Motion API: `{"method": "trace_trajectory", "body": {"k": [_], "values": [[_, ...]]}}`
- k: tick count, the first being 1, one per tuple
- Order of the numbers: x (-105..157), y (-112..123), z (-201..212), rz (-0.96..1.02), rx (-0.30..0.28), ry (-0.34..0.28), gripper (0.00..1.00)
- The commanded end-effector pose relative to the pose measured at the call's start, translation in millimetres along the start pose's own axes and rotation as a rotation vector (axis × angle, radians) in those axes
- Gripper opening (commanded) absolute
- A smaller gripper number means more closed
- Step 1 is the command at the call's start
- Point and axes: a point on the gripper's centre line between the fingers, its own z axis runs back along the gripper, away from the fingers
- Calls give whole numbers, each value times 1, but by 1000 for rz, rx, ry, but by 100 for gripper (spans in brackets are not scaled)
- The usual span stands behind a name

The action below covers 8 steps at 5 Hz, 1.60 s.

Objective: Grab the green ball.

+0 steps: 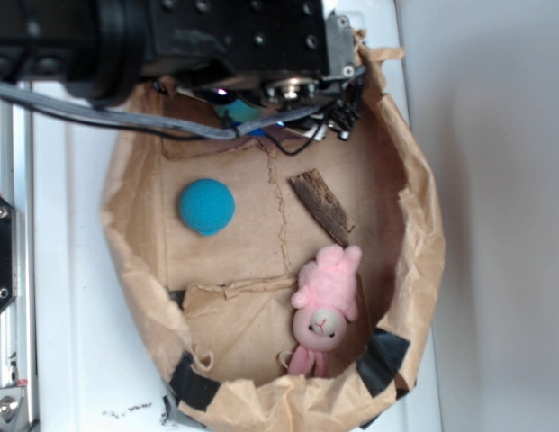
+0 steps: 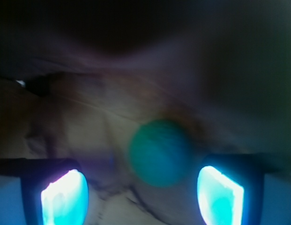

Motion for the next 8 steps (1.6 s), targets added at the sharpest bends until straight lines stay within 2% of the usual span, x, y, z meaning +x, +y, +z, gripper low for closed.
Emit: {"method": "trace_trajectory", "body": {"k": [1, 4, 5, 6, 7, 8], "values": [[5, 27, -2, 70, -22, -67, 100], [-22, 28, -32, 117, -61, -139, 100], [-25, 35, -28, 117, -82, -128, 100], [-34, 39, -28, 129, -117, -130, 0], [-35, 37, -28, 136, -125, -133, 0], [-33, 26, -25, 124, -116, -128, 100]]}}
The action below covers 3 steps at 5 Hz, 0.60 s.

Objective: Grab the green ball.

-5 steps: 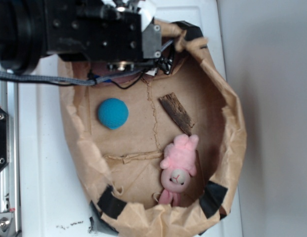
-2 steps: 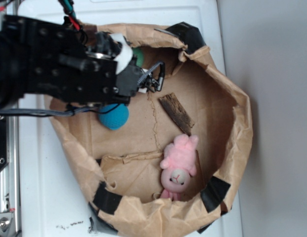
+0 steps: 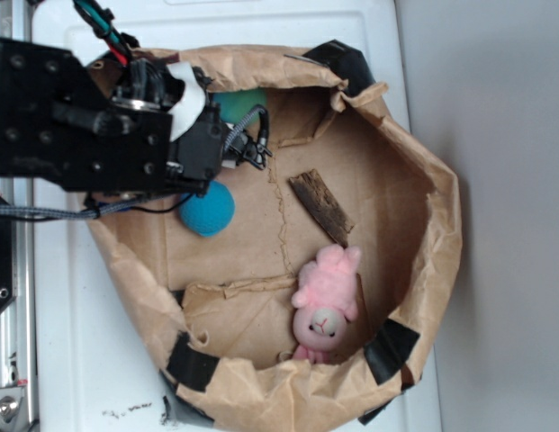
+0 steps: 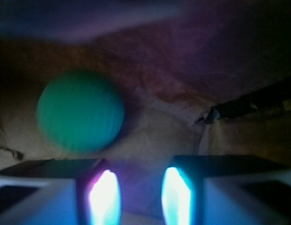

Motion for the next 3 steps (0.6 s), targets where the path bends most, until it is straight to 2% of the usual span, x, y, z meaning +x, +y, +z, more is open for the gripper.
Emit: {"method": "trace_trajectory", "body": {"k": [1, 3], "values": [[9, -6, 12, -5, -12, 22, 100], [20, -10, 26, 22, 2, 78, 100]]}}
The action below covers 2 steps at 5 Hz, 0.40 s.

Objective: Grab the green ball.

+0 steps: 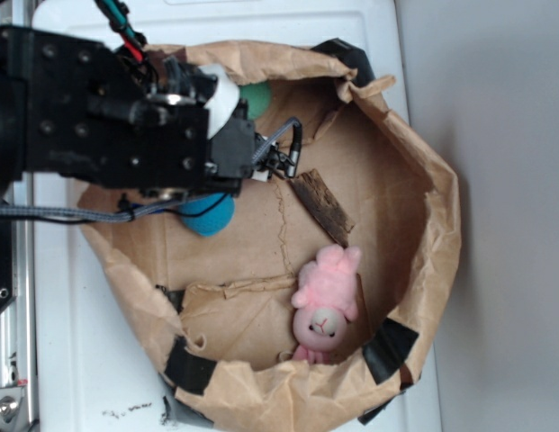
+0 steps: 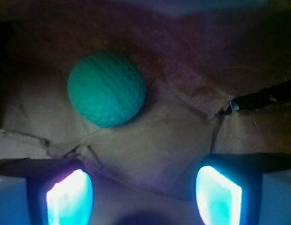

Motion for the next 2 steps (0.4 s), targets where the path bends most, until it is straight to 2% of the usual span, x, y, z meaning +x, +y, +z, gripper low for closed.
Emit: {"method": "trace_trajectory", "body": {"k": [1, 2], "values": [[21, -11, 4, 87, -33, -26, 100], [22, -22, -15, 120, -55, -76, 100]]}}
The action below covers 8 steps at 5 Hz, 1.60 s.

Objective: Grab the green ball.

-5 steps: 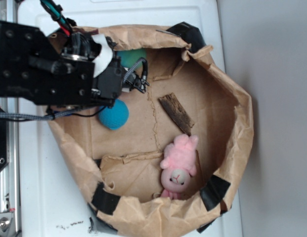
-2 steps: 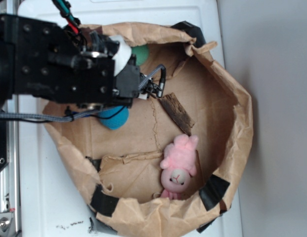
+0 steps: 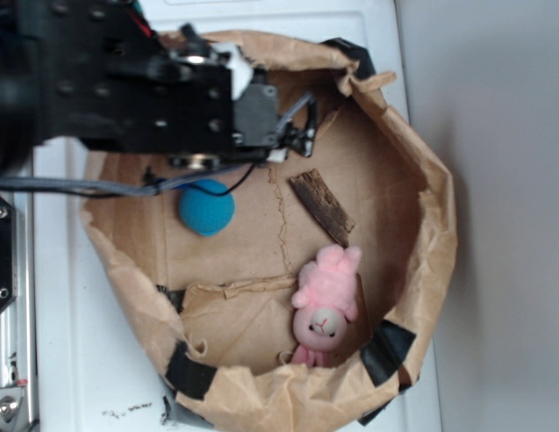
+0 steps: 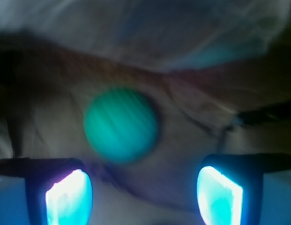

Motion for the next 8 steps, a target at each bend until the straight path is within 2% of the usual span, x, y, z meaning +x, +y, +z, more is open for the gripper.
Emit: {"method": "trace_trajectory", "body": {"k": [1, 2, 3, 5, 7, 8], "values": [[10, -25, -20, 82, -67, -86, 100], [7, -35, -26, 97, -88, -97, 100], [5, -41, -26, 77, -101, -105, 0], [3, -62, -27, 57, -121, -119, 0], [6, -65, -18, 38, -114, -90, 0], [17, -54, 2, 44, -13, 20, 31]]}}
